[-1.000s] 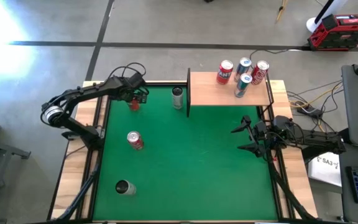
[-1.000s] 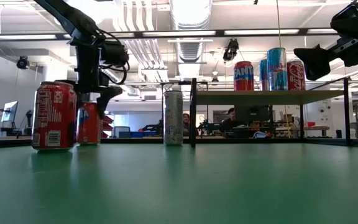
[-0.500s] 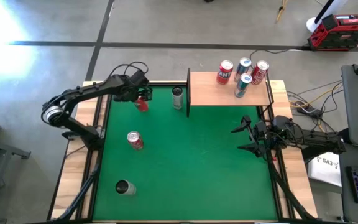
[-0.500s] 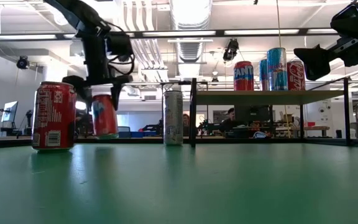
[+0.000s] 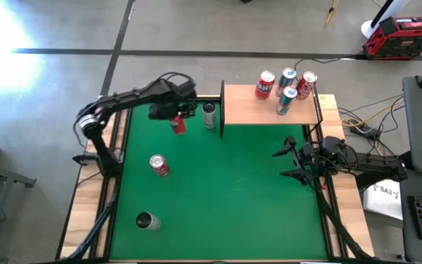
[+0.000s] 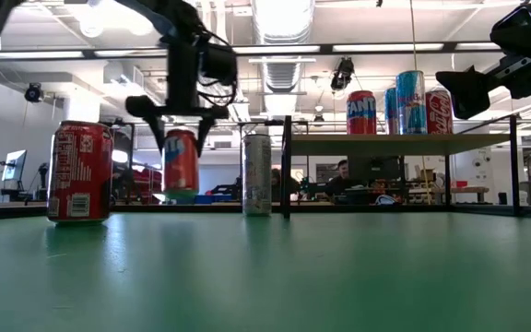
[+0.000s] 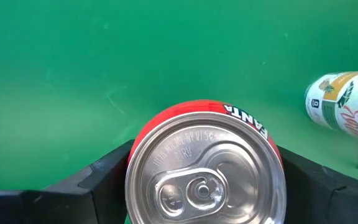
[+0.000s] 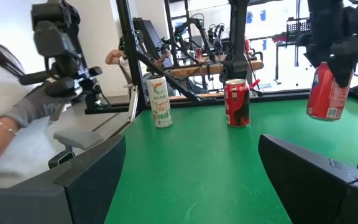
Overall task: Place canned beverage on shelf
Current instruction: Put the red soda can on the shelf aligned with the other red soda can
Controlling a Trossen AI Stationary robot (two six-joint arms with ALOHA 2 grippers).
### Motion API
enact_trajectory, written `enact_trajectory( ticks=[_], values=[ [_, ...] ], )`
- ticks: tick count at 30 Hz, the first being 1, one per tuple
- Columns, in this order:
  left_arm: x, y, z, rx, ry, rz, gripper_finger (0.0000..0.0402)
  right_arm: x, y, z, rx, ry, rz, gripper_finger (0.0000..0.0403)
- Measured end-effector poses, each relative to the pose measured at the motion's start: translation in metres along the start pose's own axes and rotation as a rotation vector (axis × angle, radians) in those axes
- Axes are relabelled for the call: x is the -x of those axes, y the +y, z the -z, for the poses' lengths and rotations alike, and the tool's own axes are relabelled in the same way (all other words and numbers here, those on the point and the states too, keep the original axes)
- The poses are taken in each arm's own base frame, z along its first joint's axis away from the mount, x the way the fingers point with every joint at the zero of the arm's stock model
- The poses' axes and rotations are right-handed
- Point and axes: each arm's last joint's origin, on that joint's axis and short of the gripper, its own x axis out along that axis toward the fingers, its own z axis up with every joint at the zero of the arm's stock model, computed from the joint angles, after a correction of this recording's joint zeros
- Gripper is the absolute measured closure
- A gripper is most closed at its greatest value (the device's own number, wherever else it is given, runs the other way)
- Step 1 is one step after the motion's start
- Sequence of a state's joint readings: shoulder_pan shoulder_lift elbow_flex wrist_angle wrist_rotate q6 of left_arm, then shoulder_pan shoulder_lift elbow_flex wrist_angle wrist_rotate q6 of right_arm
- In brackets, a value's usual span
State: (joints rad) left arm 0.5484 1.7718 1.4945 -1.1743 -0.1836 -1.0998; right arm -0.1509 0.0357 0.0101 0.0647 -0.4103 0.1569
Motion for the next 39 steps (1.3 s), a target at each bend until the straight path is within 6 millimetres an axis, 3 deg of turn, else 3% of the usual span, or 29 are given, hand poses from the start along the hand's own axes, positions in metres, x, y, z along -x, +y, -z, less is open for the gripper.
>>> enact_trajectory(
  ticks=[6,12,26,39],
  values=[
    [0.005,-0.029,0.004,0.046,0.055,-0.074,0.0114,0.0,0.0,0.0,0.0,0.0,0.0,0.0044],
    [0.011,-0.048,0.023,0.02,0.042,-0.056,0.0114,0.0,0.0,0.0,0.0,0.0,0.001,0.0044],
    [0.031,-0.068,0.11,-0.076,-0.011,-0.019,0.0114,0.0,0.0,0.0,0.0,0.0,0.0,0.0044],
    [0.051,-0.078,0.193,-0.209,-0.135,0.138,0.0114,0.0,0.0,0.0,0.0,0.0,0.0,0.0044]
  ],
)
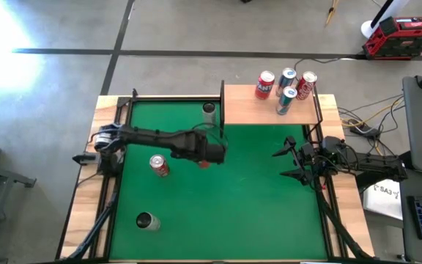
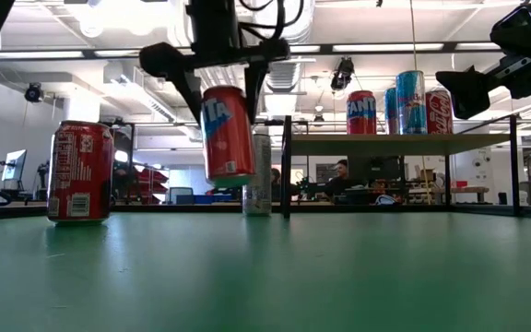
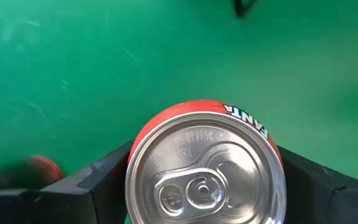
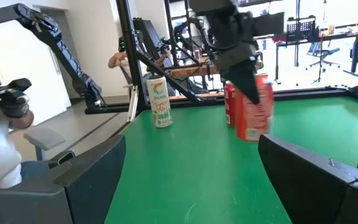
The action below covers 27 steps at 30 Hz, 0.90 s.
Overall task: Place canned beverage on shelf
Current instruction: Put the red soda can on the shelf aligned with the other red soda can
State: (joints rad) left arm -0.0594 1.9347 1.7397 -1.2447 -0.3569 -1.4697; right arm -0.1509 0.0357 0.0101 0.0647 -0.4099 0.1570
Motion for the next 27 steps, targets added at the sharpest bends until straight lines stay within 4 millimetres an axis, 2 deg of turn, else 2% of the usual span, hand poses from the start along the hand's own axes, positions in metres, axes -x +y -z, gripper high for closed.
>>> enact_trajectory(
  ticks=[4,12,27],
  values=[
    [-0.004,-0.005,0.015,-0.019,0.006,-0.004,0.0114,0.0,0.0,0.0,0.0,0.0,0.0,0.0044],
    [-0.033,-0.021,0.033,-0.053,0.105,-0.056,0.0114,0.0,0.0,0.0,0.0,0.0,0.0,0.0044],
    [-0.032,-0.058,0.029,-0.067,0.054,-0.098,0.0113,0.0,0.0,0.0,0.0,-0.001,0.0,0.0044]
  ],
)
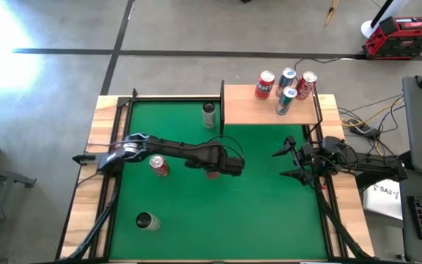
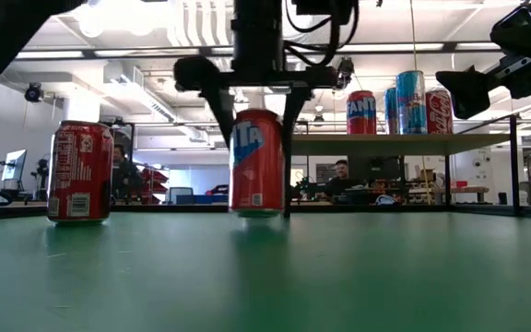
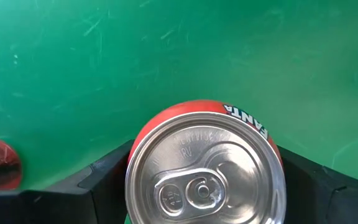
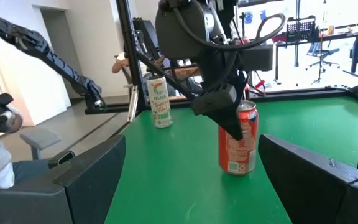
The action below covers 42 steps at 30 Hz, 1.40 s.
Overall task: Place canned beverage on shelf
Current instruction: Put the red soda can on the shelf aligned with the other red soda can
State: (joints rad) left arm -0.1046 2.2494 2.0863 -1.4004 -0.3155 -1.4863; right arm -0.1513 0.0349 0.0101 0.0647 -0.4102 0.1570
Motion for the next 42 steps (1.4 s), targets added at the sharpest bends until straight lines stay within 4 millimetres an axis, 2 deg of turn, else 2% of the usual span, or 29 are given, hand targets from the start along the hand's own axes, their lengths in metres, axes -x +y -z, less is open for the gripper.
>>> enact_trajectory(
  ticks=[9,12,39,42],
  values=[
    [-0.002,-0.029,-0.006,0.063,-0.044,0.023,0.0113,0.0,0.0,0.0,0.0,0.0,0.0,0.0044],
    [-0.009,-0.029,-0.008,0.081,-0.039,0.034,0.0113,0.0,0.0,0.0,0.0,0.0,0.001,0.0044],
    [-0.012,-0.026,-0.013,0.124,-0.053,-0.003,0.0113,0.0,0.0,0.0,0.0,0.0,0.002,0.0044],
    [-0.012,-0.026,-0.013,0.122,-0.053,-0.004,0.0101,0.0,0.0,0.0,0.0,0.0,0.002,0.0044]
  ],
)
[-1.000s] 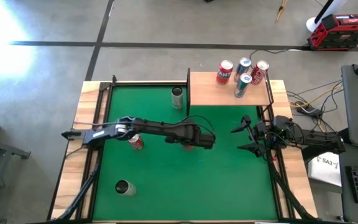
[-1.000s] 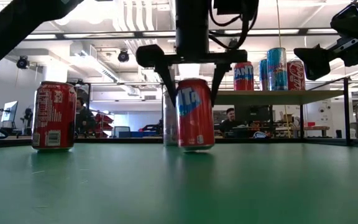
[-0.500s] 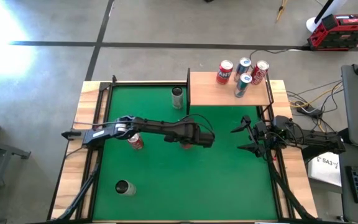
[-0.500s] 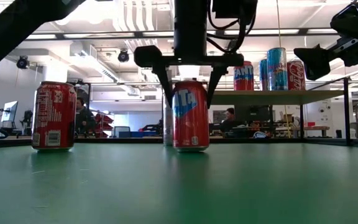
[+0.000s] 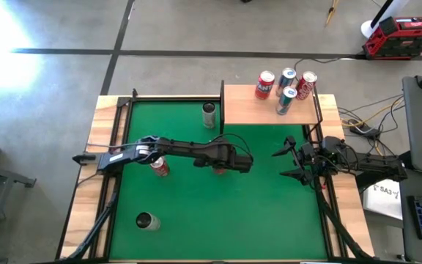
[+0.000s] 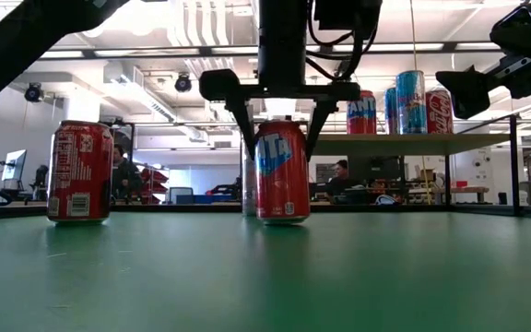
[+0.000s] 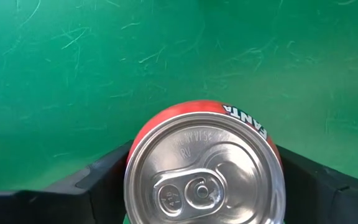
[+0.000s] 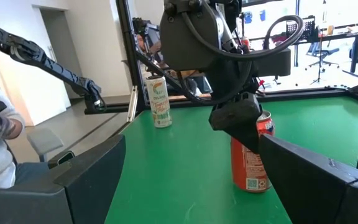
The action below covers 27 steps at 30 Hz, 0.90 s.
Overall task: Place canned beverage on shelf
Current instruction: Put the red soda can on the shelf aligned with the other red soda can
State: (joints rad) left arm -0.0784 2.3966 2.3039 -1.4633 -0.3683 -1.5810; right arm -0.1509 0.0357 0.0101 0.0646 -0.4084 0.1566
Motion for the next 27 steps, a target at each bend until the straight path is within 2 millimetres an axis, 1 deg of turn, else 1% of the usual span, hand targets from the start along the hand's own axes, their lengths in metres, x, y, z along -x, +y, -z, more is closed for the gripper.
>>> enact_trajectory(
  ticks=[6,8,12,20,27],
  values=[
    [0.002,-0.002,-0.001,-0.025,-0.002,0.02,0.003,0.0,0.0,0.0,0.0,0.0,0.001,0.0044],
    [0.002,-0.002,0.0,-0.042,-0.001,0.022,0.0012,0.0,0.0,0.0,0.0,0.0,0.001,0.0044],
    [0.004,-0.002,0.004,-0.134,0.006,0.025,0.0012,0.0,0.0,0.0,0.0,0.0,0.001,0.0044],
    [0.008,-0.004,0.015,-0.452,-0.002,0.063,0.0009,0.0,0.0,0.0,0.0,0.0,0.001,0.0044],
    [0.008,-0.004,0.016,-0.462,0.025,0.069,0.0008,0.0,0.0,0.0,0.0,0.0,0.001,0.0044]
  ],
)
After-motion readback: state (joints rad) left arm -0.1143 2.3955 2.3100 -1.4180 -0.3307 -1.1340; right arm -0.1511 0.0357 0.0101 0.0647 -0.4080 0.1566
